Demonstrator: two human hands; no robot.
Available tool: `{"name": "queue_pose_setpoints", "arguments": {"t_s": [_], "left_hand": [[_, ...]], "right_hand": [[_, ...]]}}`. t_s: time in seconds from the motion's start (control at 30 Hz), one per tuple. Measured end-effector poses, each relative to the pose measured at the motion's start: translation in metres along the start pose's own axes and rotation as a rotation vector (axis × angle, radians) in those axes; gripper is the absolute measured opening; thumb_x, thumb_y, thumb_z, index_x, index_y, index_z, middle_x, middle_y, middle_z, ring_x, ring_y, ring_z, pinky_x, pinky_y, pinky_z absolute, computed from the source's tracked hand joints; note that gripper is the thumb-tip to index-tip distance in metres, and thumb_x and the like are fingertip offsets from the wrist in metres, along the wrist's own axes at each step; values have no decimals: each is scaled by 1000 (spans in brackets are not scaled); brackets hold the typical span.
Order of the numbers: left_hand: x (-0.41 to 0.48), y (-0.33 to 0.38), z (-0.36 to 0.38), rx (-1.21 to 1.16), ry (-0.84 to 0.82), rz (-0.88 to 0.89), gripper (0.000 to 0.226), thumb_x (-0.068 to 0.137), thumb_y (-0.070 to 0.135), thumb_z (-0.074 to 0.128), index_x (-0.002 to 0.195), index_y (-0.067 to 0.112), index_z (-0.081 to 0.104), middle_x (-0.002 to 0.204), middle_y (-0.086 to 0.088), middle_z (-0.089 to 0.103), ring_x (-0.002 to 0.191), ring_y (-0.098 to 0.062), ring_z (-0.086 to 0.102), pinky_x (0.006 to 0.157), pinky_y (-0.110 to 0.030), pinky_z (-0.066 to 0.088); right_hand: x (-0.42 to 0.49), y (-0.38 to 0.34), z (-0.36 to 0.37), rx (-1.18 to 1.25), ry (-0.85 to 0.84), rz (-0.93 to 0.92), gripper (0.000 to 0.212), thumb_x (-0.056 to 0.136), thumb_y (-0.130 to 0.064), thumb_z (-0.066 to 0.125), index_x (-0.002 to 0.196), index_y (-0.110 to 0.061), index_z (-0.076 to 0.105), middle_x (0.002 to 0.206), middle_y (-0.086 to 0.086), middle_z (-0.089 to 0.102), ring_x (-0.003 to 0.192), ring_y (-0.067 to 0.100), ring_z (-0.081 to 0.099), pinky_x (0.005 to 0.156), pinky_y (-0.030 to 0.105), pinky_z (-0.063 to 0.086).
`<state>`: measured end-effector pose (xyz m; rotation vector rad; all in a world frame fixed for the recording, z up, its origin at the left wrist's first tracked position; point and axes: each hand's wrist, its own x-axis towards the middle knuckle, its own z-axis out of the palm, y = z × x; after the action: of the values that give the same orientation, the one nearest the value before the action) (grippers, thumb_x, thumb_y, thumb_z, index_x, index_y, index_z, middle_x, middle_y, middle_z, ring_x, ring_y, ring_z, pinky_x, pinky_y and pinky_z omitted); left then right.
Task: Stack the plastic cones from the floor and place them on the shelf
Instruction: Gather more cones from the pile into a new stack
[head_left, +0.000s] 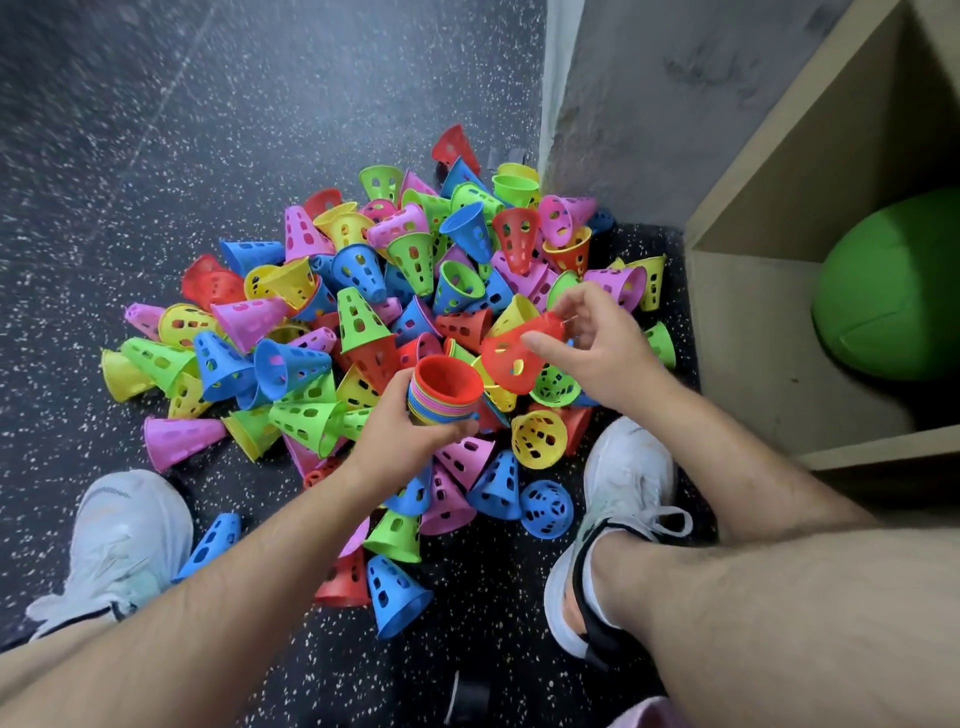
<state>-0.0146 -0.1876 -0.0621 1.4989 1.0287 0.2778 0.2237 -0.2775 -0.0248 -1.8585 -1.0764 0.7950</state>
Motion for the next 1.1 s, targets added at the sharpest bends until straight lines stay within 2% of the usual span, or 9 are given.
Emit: {"name": "queue_pose_setpoints", "arguments": {"t_s": [0.1,0.2,0.27,0.4,0.53,0.7,0.83,0.93,1.1], "left_hand": [[3,2,-1,-7,-7,2,67,76,9,90,131,17,52,113,-4,67,84,5,67,69,-9,50],[6,7,-1,-17,-4,19,69,75,10,91,131,20,52,115,-2,68,87,3,69,70,-8,51],[8,9,-1,-20,-4,29,71,74,13,92,131,24,52,114,1,69,90,-1,70,72,-9,52],[9,10,1,14,-15,56,75,72,17,94,134,26,52,116,6,69,95,-3,71,77,-14,55],[7,9,3,15,-31,64,72,73,17,94,132,24,53,115,3,68,95,-7,72,81,-23,59],[6,7,6,22,-65,49,71,74,19,94,132,25,53,115,0,68,95,-11,73,86,-32,62],[5,7,8,20,-69,33,72,73,16,94,131,23,53,115,-1,68,93,-9,72,79,-23,59],[4,11,11,4,-72,26,71,74,9,92,132,19,52,112,-2,68,86,-3,72,71,-16,56],[6,13,16,-27,-66,34,70,74,12,92,132,19,52,112,-1,70,89,-7,73,73,-17,57]], "right_hand": [[5,-7,7,142,48,-51,40,81,-49,78,111,-39,54,111,-4,63,102,14,66,90,41,57],[3,-12,15,193,-76,-58,52,86,-31,78,131,-31,52,116,0,60,100,15,69,87,35,58],[0,-12,17,93,-174,-80,59,87,-26,77,138,-29,49,116,-3,57,101,12,66,89,30,55],[-2,-19,15,-204,-301,-145,71,87,-29,73,146,-46,38,111,-7,47,103,10,54,97,31,49],[-1,-30,12,-313,-370,-169,70,85,-44,73,141,-59,34,119,-10,42,104,6,54,95,29,50],[1,-29,17,-332,-339,-201,59,81,-52,76,129,-49,41,125,-18,49,98,2,55,91,34,52],[-1,-25,17,-252,-162,-212,55,78,-47,79,109,-36,36,119,-3,58,91,13,62,82,40,55],[-5,-28,18,-82,-23,-212,49,79,-35,82,98,-26,37,125,-6,56,96,10,66,85,33,56],[-9,-20,24,-156,-93,-188,44,82,-48,74,103,-30,39,127,-15,55,109,11,61,91,42,52]]}}
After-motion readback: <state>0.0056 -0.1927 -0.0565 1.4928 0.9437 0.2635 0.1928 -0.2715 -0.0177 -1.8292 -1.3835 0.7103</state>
